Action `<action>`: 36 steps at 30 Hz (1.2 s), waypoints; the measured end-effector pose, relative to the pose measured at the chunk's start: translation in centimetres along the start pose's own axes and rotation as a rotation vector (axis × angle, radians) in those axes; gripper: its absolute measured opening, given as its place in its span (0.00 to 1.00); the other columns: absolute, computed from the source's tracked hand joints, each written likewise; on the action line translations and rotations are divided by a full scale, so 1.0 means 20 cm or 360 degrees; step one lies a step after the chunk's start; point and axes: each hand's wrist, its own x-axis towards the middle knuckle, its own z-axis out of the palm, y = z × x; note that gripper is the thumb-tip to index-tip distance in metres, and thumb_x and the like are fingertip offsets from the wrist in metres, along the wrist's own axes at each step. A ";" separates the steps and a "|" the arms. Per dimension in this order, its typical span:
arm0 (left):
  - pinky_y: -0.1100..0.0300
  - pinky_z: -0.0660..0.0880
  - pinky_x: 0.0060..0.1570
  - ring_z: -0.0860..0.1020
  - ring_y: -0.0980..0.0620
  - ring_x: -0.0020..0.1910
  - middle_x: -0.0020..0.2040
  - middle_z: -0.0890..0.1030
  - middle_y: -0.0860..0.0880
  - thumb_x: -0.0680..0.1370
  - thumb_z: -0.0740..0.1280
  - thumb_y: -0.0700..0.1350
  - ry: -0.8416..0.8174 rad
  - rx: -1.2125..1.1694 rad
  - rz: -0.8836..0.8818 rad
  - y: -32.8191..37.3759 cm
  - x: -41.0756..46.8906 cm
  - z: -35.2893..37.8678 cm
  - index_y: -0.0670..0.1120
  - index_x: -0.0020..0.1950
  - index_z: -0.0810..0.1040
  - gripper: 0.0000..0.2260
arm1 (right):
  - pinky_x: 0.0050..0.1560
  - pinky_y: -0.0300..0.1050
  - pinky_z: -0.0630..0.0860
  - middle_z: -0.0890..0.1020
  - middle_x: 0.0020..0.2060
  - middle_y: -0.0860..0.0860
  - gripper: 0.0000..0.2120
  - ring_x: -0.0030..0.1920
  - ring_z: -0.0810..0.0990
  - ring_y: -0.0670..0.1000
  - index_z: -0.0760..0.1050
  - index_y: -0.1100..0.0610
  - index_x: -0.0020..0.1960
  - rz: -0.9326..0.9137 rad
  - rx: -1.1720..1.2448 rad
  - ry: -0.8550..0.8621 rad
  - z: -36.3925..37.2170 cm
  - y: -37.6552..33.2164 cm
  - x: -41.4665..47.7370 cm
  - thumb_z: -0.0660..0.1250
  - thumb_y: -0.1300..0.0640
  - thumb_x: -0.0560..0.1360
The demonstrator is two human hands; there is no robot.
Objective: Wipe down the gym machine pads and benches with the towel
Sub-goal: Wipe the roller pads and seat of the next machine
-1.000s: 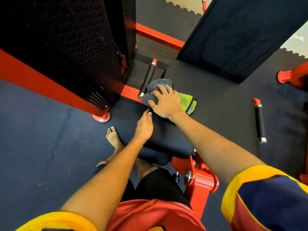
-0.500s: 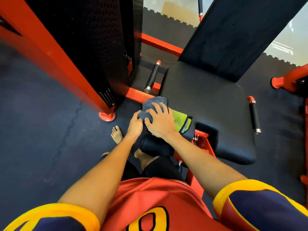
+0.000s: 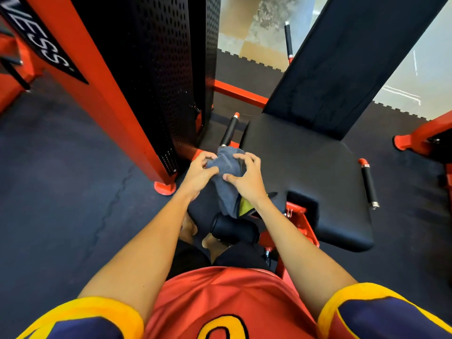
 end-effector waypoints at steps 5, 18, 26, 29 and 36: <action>0.62 0.72 0.43 0.74 0.59 0.41 0.41 0.78 0.54 0.69 0.64 0.37 -0.0270 0.0119 0.0161 0.23 0.16 0.05 0.41 0.47 0.75 0.08 | 0.75 0.55 0.61 0.56 0.78 0.45 0.49 0.78 0.56 0.54 0.59 0.37 0.78 0.0022 -0.0205 0.0048 -0.14 -0.13 0.10 0.83 0.50 0.67; 0.62 0.76 0.54 0.78 0.54 0.53 0.54 0.81 0.46 0.76 0.64 0.28 -0.0705 0.0458 0.0267 0.83 0.74 0.25 0.44 0.56 0.78 0.15 | 0.43 0.49 0.72 0.78 0.35 0.43 0.22 0.40 0.76 0.48 0.68 0.48 0.37 -0.0034 -0.0555 0.0214 -0.73 -0.53 0.50 0.81 0.42 0.67; 0.51 0.78 0.59 0.83 0.47 0.57 0.57 0.85 0.47 0.76 0.69 0.66 -0.0990 0.0413 -0.0106 1.12 0.88 0.57 0.45 0.57 0.81 0.25 | 0.34 0.34 0.68 0.75 0.30 0.38 0.22 0.32 0.71 0.39 0.67 0.52 0.39 -0.0119 -0.0165 0.0491 -1.07 -0.65 0.51 0.81 0.49 0.71; 0.47 0.77 0.65 0.83 0.45 0.58 0.54 0.87 0.45 0.77 0.73 0.50 -0.1013 0.0424 0.0003 1.23 0.89 0.74 0.45 0.57 0.85 0.13 | 0.35 0.34 0.68 0.74 0.33 0.42 0.21 0.33 0.71 0.39 0.69 0.54 0.41 -0.0107 -0.0107 0.0536 -1.16 -0.66 0.47 0.80 0.47 0.71; 0.56 0.67 0.41 0.71 0.54 0.38 0.38 0.73 0.48 0.70 0.63 0.34 -0.1122 0.0441 0.0249 1.49 0.89 0.98 0.47 0.41 0.71 0.07 | 0.47 0.47 0.76 0.84 0.49 0.51 0.21 0.41 0.81 0.49 0.77 0.53 0.59 0.0166 0.0267 0.0628 -1.45 -0.64 0.44 0.58 0.37 0.83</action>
